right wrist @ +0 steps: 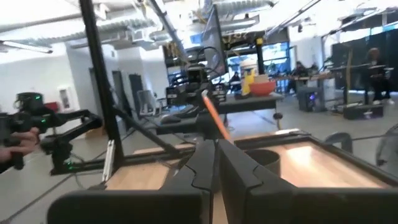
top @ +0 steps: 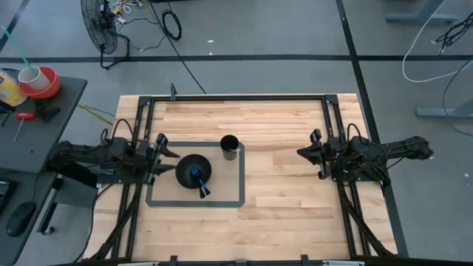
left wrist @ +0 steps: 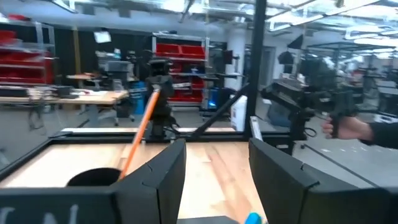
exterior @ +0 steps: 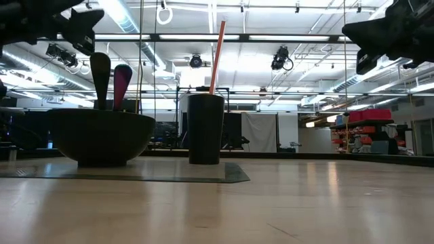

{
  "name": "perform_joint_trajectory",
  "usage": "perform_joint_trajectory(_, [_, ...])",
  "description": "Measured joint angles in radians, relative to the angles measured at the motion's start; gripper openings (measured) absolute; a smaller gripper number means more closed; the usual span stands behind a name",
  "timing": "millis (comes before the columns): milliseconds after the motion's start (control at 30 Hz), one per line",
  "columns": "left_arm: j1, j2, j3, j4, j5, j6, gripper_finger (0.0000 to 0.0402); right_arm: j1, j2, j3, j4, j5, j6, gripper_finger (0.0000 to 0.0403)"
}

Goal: Pick & Place Utensil
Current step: Return to Home Position

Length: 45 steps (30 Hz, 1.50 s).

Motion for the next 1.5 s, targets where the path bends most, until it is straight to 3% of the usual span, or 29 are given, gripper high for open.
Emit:
perform_joint_trajectory(200, [0.0,-0.111,-0.122,0.011,-0.056,0.005,0.0181,0.0,-0.006,0.0,-0.056,-0.039,0.018,0.0023])
perform_joint_trajectory(867, [-0.002,-0.105,-0.123,-0.035,-0.093,0.027,0.0181,0.0,-0.049,0.0,-0.154,0.039,-0.036,0.0023])
perform_joint_trajectory(1033, [-0.002,-0.105,-0.123,-0.059,-0.094,0.028,0.0181,-0.019,-0.076,0.0,-0.121,-0.053,-0.078,0.0023])
perform_joint_trajectory(1233, [-0.002,-0.104,-0.123,-0.083,-0.095,0.027,0.0181,-0.086,-0.116,0.001,-0.195,0.003,-0.081,0.0023])
perform_joint_trajectory(1400, [-0.002,-0.104,-0.124,-0.093,-0.095,0.027,0.0181,-0.123,-0.126,0.001,-0.207,-0.122,-0.041,0.0023])
perform_joint_trajectory(1500, [-0.002,-0.104,-0.124,-0.094,-0.096,0.027,0.0181,-0.126,-0.124,0.001,-0.245,-0.116,-0.023,0.0023])
